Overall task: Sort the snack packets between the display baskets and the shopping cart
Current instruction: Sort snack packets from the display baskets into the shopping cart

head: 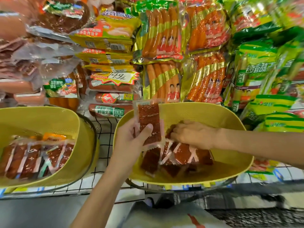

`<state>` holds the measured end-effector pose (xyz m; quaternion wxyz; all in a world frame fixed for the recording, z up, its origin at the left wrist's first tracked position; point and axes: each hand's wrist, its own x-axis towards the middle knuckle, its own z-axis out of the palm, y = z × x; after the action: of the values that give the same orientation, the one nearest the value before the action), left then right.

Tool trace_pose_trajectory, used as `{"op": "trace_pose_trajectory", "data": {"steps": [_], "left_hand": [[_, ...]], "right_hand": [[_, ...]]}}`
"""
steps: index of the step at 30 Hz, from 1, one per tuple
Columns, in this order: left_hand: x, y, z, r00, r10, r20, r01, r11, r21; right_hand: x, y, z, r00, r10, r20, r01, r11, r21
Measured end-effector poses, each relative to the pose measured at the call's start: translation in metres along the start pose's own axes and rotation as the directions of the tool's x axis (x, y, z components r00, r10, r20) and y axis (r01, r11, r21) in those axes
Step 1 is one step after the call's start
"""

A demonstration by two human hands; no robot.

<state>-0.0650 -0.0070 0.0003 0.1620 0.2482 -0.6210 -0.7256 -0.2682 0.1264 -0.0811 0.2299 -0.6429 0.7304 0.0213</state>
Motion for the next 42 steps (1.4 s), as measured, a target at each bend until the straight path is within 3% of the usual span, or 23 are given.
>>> {"op": "trace_pose_trajectory", "data": {"steps": [3, 4, 5, 7, 9, 11, 13, 14, 15, 16, 18, 19, 21, 22, 24, 26, 28, 32, 36, 39, 42], "left_hand": [[-0.003, -0.001, -0.001, 0.997, 0.018, -0.073, -0.020, 0.999, -0.028], [-0.004, -0.002, -0.002, 0.995, 0.014, -0.101, -0.019, 0.999, -0.047], [-0.004, -0.004, -0.003, 0.991, 0.012, -0.135, -0.018, 0.999, -0.048], [-0.003, -0.004, -0.003, 0.981, 0.011, -0.192, -0.014, 1.000, -0.012], [-0.004, -0.004, 0.000, 0.973, -0.001, -0.231, -0.003, 1.000, -0.016], [-0.005, -0.002, 0.006, 0.989, -0.059, -0.137, 0.039, 0.989, -0.144], [-0.007, -0.001, 0.013, 0.995, -0.090, -0.039, 0.082, 0.982, -0.168], [-0.008, 0.000, 0.016, 0.995, -0.083, -0.049, 0.076, 0.988, -0.138], [-0.008, 0.001, 0.017, 0.993, -0.064, -0.101, 0.055, 0.994, -0.093], [-0.007, 0.001, 0.015, 0.986, -0.043, -0.163, 0.036, 0.998, -0.046], [-0.006, 0.002, 0.007, 0.967, -0.021, -0.254, 0.025, 1.000, 0.012], [-0.005, 0.003, 0.001, 0.959, -0.025, -0.281, 0.029, 1.000, 0.012], [-0.004, 0.006, -0.010, 0.951, -0.037, -0.309, 0.034, 0.999, -0.015], [-0.004, 0.006, -0.014, 0.952, -0.038, -0.303, 0.030, 0.999, -0.031], [-0.005, 0.006, -0.019, 0.961, -0.025, -0.276, 0.017, 0.999, -0.030], [-0.008, 0.006, -0.020, 0.964, -0.007, -0.264, 0.002, 1.000, -0.018], [-0.010, 0.005, -0.022, 0.962, 0.006, -0.273, -0.009, 1.000, -0.011], [-0.012, 0.002, -0.023, 0.960, 0.017, -0.281, -0.018, 1.000, 0.000], [-0.013, 0.001, -0.024, 0.952, 0.018, -0.305, -0.017, 1.000, 0.005], [-0.014, 0.002, -0.023, 0.941, 0.040, -0.336, -0.028, 0.999, 0.040], [-0.016, 0.002, -0.020, 0.929, 0.026, -0.370, -0.014, 0.999, 0.037]], "right_hand": [[-0.011, -0.004, -0.034, 0.997, 0.068, -0.037, -0.061, 0.983, 0.175], [-0.017, -0.008, -0.046, 0.990, 0.131, -0.050, -0.107, 0.935, 0.339], [-0.023, -0.011, -0.058, 0.976, 0.212, -0.052, -0.149, 0.820, 0.553], [-0.038, -0.022, -0.077, 0.945, 0.318, -0.073, -0.098, 0.490, 0.866], [-0.046, -0.037, -0.088, 0.938, 0.347, 0.000, -0.060, 0.161, 0.985], [-0.047, -0.059, -0.090, 0.965, 0.254, 0.066, -0.063, -0.020, 0.998], [-0.038, -0.078, -0.086, 0.968, 0.245, 0.059, -0.063, 0.007, 0.998], [-0.032, -0.082, -0.083, 0.957, 0.291, 0.010, -0.039, 0.091, 0.995], [-0.026, -0.085, -0.082, 0.936, 0.343, -0.075, -0.012, 0.245, 0.969], [-0.020, -0.082, -0.079, 0.917, 0.347, -0.198, 0.016, 0.462, 0.887], [-0.012, -0.072, -0.074, 0.922, 0.230, -0.312, 0.001, 0.803, 0.596], [-0.009, -0.067, -0.068, 0.962, 0.145, -0.232, -0.027, 0.895, 0.445], [-0.001, -0.062, -0.043, 0.995, 0.020, 0.098, -0.028, 0.997, 0.074], [0.004, -0.062, -0.027, 0.967, 0.011, 0.254, 0.020, 0.993, -0.120], [0.014, -0.066, -0.003, 0.933, -0.020, 0.360, 0.164, 0.913, -0.374], [0.021, -0.064, 0.007, 0.947, -0.069, 0.315, 0.204, 0.884, -0.421], [0.021, -0.058, 0.005, 0.966, -0.105, 0.238, 0.188, 0.914, -0.360], [0.013, -0.044, -0.018, 0.989, 0.025, 0.145, -0.025, 1.000, -0.001], [0.001, -0.037, -0.047, 0.989, 0.119, 0.092, -0.145, 0.921, 0.362], [-0.020, -0.037, -0.073, 0.983, 0.182, 0.028, -0.153, 0.719, 0.678], [-0.039, -0.047, -0.098, 0.984, 0.173, -0.035, -0.019, 0.298, 0.954]]}}
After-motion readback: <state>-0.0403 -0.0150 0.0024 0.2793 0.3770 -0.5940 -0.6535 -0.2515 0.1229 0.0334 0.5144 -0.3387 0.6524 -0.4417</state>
